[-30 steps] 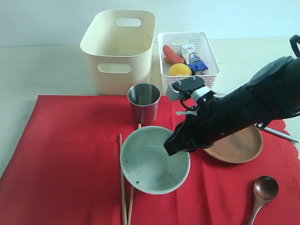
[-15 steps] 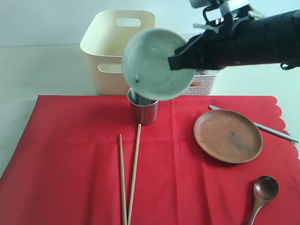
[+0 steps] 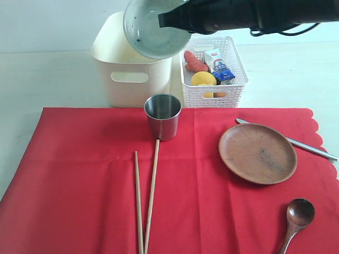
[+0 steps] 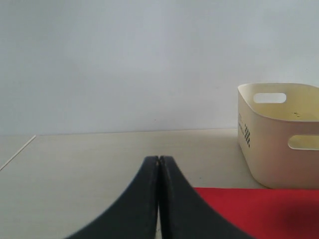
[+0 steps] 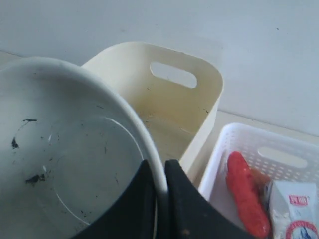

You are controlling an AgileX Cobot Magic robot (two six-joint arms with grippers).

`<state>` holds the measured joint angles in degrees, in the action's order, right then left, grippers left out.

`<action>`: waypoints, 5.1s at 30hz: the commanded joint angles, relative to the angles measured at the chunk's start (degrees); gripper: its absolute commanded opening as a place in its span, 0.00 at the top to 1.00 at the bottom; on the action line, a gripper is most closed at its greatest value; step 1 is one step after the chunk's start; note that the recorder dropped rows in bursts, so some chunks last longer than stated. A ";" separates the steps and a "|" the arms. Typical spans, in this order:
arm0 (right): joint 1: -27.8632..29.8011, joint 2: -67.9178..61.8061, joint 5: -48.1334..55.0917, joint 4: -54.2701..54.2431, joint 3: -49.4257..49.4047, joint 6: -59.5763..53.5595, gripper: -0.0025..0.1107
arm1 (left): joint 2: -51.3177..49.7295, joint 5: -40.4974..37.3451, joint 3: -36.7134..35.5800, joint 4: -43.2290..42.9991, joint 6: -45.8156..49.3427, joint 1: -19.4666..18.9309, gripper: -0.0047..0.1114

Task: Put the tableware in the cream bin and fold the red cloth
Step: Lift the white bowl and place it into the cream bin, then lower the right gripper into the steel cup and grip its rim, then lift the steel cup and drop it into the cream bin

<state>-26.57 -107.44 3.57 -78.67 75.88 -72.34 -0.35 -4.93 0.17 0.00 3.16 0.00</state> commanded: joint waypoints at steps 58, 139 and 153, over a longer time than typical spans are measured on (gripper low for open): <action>-7.10 -0.67 23.32 57.77 -0.51 43.38 0.44 | 0.35 -0.14 -0.17 0.78 0.06 -0.06 0.94; -8.08 -11.32 -16.17 52.68 6.84 53.46 0.18 | 0.35 -0.14 -0.17 0.78 0.06 -0.06 0.94; -4.97 4.11 11.73 53.74 6.73 40.93 0.43 | 0.35 -0.14 -0.17 0.78 0.06 -0.06 0.94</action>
<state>-33.18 -107.40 9.53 -25.98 81.99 -30.59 -0.35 -4.93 0.17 0.00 3.16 0.00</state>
